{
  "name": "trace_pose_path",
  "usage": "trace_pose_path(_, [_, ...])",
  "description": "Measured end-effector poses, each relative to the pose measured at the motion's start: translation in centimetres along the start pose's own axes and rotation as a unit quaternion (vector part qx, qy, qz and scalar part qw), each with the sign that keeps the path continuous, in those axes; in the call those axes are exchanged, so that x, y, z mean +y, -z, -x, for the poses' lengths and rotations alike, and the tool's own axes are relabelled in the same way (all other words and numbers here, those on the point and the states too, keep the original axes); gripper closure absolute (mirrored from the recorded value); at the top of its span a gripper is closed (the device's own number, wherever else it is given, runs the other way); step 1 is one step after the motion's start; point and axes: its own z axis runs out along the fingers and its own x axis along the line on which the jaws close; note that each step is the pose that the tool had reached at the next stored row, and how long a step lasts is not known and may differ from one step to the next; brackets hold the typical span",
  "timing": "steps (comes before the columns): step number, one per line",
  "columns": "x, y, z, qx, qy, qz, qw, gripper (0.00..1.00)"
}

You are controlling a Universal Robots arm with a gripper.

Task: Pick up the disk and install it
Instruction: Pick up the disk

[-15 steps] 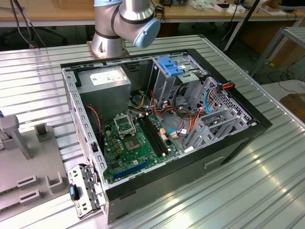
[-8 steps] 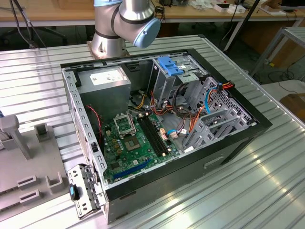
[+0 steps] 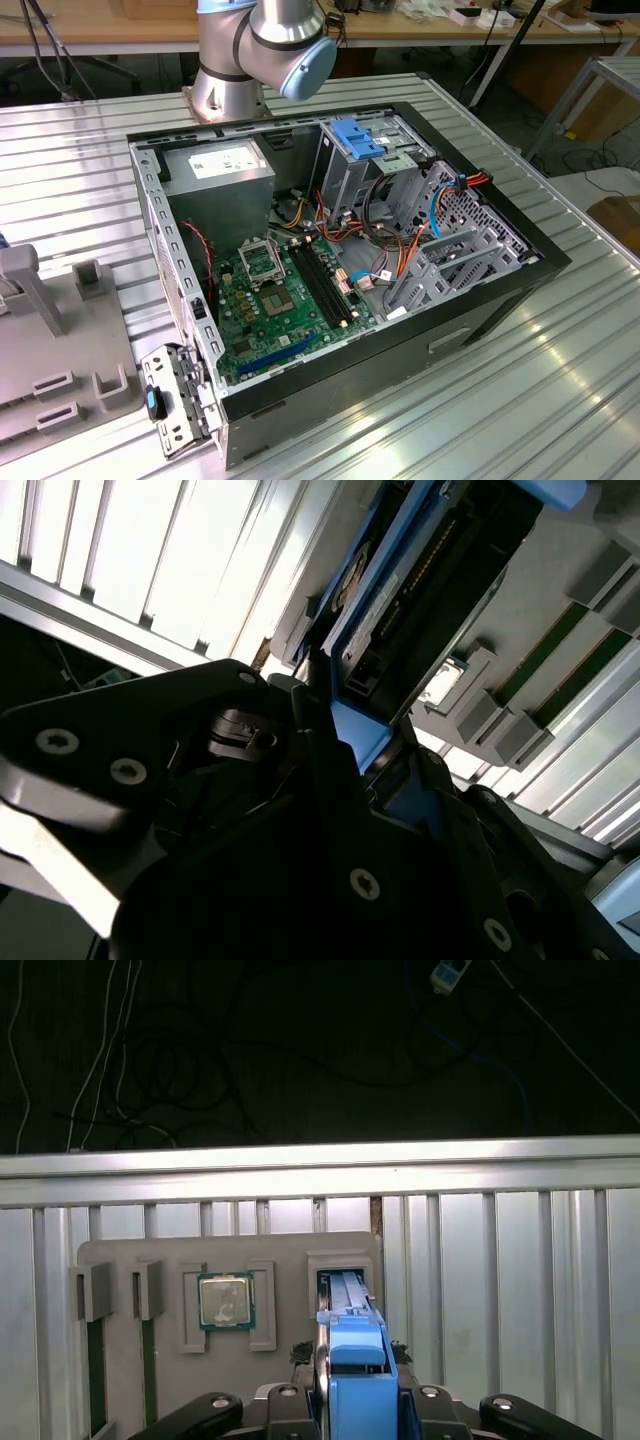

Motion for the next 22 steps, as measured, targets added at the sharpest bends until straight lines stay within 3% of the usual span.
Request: trace_pose_path(22, [0.00, -0.01, 0.00, 0.0000, 0.003, 0.0001, 1.0000, 0.63])
